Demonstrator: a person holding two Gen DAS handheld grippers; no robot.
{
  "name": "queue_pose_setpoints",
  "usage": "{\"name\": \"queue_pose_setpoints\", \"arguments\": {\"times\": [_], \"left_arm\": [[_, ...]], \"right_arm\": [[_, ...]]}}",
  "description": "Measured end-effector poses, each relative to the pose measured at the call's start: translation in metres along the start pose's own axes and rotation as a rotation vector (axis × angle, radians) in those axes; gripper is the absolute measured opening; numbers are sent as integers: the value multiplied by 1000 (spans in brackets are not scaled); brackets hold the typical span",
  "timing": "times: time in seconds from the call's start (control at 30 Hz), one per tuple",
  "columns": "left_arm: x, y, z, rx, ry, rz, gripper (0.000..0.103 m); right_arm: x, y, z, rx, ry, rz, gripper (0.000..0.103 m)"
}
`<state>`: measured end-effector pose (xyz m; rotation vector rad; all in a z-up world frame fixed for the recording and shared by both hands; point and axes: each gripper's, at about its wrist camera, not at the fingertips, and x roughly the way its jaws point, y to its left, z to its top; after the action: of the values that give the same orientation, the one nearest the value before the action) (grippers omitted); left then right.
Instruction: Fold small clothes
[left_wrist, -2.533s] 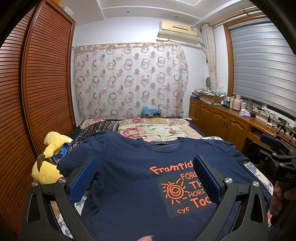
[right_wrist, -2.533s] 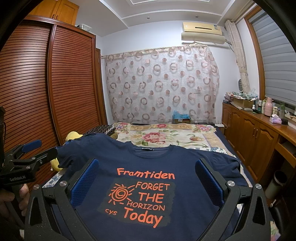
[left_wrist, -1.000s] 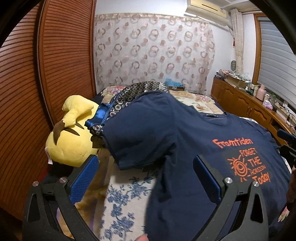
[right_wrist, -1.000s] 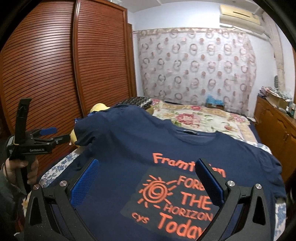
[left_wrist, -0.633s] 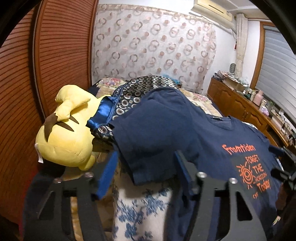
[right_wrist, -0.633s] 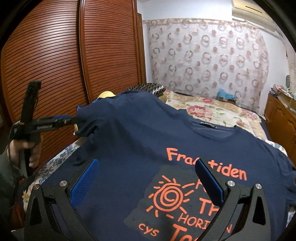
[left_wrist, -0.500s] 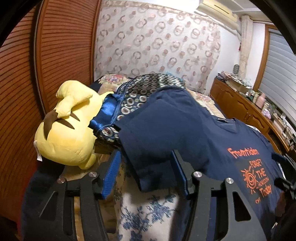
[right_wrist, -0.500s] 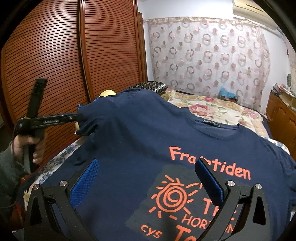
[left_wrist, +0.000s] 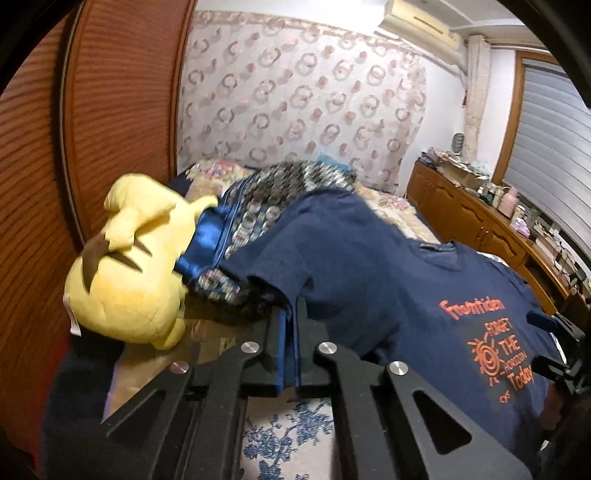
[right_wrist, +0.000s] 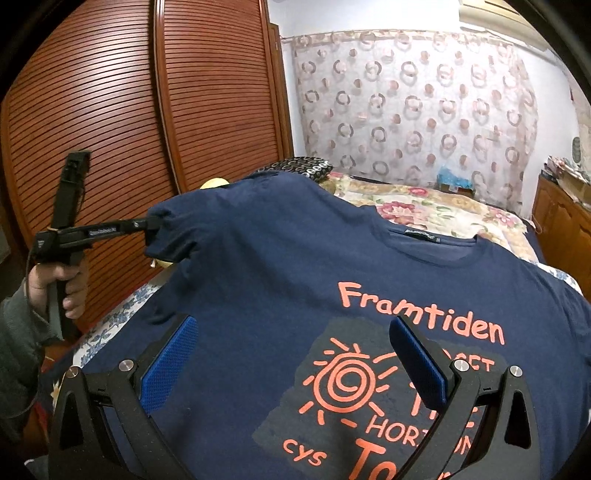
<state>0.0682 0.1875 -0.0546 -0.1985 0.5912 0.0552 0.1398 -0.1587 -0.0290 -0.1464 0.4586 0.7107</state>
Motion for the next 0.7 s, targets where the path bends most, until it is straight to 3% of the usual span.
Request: {"name": "queue_pose_setpoints", "arguments": {"times": [0.37, 0.57, 0.7], "left_arm": [[-6, -57, 53, 113, -60, -78, 3], [19, -99, 68, 192, -19, -128, 3], [35, -119, 64, 247, 37, -107, 4]], "right_arm": [[-12, -25, -4, 62, -27, -35, 103], [-16, -27, -6, 82, -35, -58, 103], [-15, -21, -7, 88, -29, -66, 103]]}}
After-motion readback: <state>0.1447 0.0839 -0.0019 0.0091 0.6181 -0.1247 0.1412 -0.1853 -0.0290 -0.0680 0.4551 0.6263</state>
